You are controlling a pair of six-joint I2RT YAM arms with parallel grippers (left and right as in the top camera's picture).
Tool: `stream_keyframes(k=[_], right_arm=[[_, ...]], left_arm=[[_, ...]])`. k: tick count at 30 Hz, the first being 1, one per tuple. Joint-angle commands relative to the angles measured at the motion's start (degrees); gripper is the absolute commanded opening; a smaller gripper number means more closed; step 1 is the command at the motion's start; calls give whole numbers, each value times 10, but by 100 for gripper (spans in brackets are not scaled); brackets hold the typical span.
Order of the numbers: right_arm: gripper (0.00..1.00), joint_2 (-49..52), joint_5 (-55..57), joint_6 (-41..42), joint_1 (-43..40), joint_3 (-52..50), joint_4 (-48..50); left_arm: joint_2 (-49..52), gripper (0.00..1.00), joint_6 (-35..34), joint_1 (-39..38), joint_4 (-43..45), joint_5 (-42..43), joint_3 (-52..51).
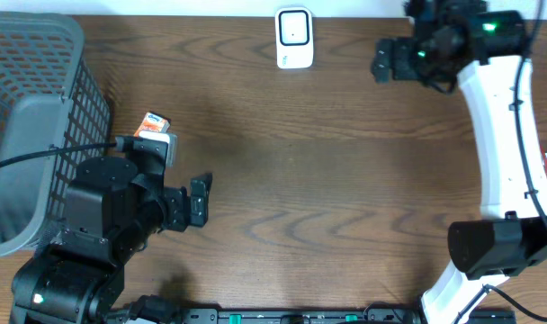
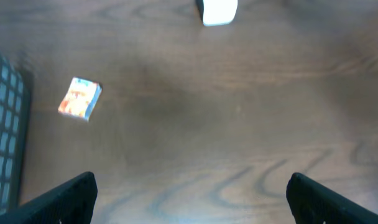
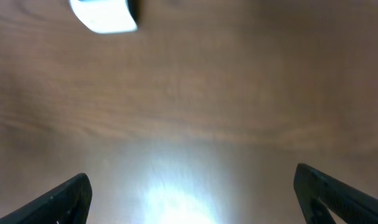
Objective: Scan the item barcode
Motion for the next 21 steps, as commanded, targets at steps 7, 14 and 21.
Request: stream_keyframes(k=[7, 14, 21], right_arm=[[99, 4, -38, 7, -5, -11, -39], [99, 4, -38, 7, 29, -11, -48], [99, 4, -37, 0, 49, -12, -63]], left_arm=[[53, 98, 64, 2, 27, -7, 4], [219, 98, 59, 2, 43, -116, 4], [410, 98, -62, 54, 145, -201, 4]])
